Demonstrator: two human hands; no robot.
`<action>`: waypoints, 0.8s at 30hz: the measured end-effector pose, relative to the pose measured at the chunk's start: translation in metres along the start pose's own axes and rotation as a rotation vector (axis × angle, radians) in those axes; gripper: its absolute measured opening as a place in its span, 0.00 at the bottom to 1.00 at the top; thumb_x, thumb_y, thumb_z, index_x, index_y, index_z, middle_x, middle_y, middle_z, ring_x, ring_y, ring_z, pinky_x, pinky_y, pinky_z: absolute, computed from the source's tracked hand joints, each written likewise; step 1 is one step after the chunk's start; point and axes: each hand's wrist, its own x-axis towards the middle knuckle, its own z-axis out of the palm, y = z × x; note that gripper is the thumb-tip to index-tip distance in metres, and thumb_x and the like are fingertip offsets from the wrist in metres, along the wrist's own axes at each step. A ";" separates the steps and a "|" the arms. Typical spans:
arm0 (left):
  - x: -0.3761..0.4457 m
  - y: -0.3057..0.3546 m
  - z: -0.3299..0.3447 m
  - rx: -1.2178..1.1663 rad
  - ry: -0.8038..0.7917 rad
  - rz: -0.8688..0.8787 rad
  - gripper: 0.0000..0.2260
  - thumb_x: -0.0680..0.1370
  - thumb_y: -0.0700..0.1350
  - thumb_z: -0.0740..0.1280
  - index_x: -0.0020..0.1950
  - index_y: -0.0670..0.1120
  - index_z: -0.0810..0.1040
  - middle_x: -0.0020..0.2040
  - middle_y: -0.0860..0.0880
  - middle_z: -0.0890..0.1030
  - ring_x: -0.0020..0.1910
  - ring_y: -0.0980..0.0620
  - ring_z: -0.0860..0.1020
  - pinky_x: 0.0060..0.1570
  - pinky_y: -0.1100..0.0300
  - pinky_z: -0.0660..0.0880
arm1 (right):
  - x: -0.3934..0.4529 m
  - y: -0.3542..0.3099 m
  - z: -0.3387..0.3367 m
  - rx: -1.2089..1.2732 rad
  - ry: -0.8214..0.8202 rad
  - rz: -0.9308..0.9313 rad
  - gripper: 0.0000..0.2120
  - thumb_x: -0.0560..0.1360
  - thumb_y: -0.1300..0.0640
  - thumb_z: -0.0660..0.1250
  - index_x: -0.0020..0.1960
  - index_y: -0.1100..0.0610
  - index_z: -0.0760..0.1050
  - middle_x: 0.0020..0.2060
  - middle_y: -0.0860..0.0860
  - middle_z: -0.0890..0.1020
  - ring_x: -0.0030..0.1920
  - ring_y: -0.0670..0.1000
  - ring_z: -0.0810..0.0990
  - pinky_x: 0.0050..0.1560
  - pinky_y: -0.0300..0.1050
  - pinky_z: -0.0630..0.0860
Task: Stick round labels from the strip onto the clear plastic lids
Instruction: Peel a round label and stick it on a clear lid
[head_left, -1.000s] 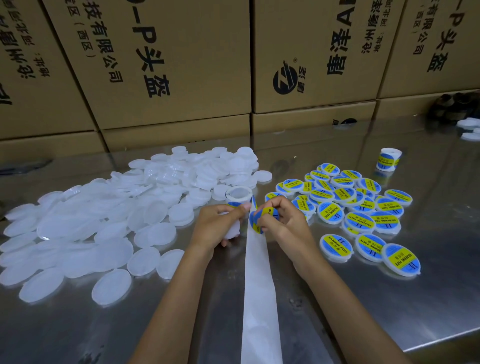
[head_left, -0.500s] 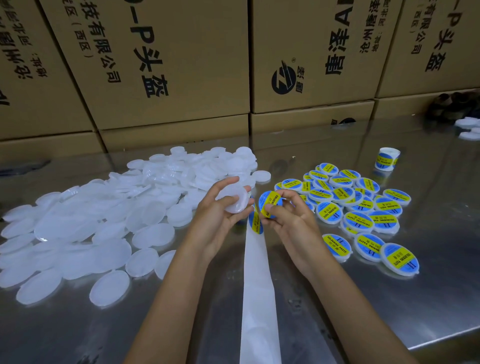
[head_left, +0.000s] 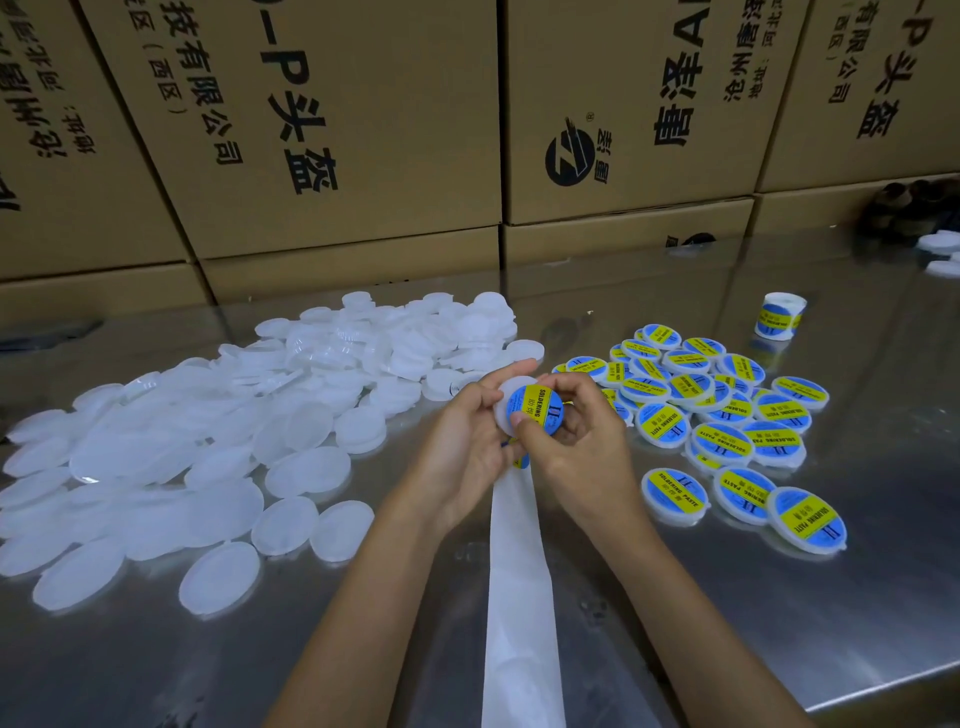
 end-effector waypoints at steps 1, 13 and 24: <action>0.000 0.000 0.001 0.000 -0.004 -0.001 0.20 0.82 0.39 0.50 0.69 0.43 0.75 0.64 0.41 0.81 0.57 0.44 0.81 0.60 0.52 0.77 | 0.000 0.000 0.000 0.000 0.001 -0.001 0.17 0.72 0.70 0.71 0.48 0.50 0.73 0.41 0.39 0.82 0.43 0.44 0.83 0.44 0.37 0.79; 0.000 -0.003 0.004 0.087 0.011 0.011 0.20 0.82 0.39 0.51 0.71 0.42 0.74 0.66 0.39 0.79 0.58 0.44 0.79 0.61 0.52 0.77 | 0.000 0.005 0.000 -0.061 0.009 -0.031 0.14 0.72 0.66 0.73 0.49 0.51 0.75 0.41 0.44 0.83 0.41 0.47 0.83 0.41 0.37 0.77; -0.002 -0.003 0.006 0.023 -0.005 0.035 0.20 0.82 0.38 0.51 0.70 0.43 0.75 0.67 0.40 0.79 0.59 0.44 0.81 0.57 0.55 0.79 | 0.000 0.009 -0.002 -0.304 0.084 -0.087 0.17 0.69 0.55 0.77 0.53 0.43 0.75 0.47 0.38 0.75 0.37 0.44 0.76 0.39 0.31 0.70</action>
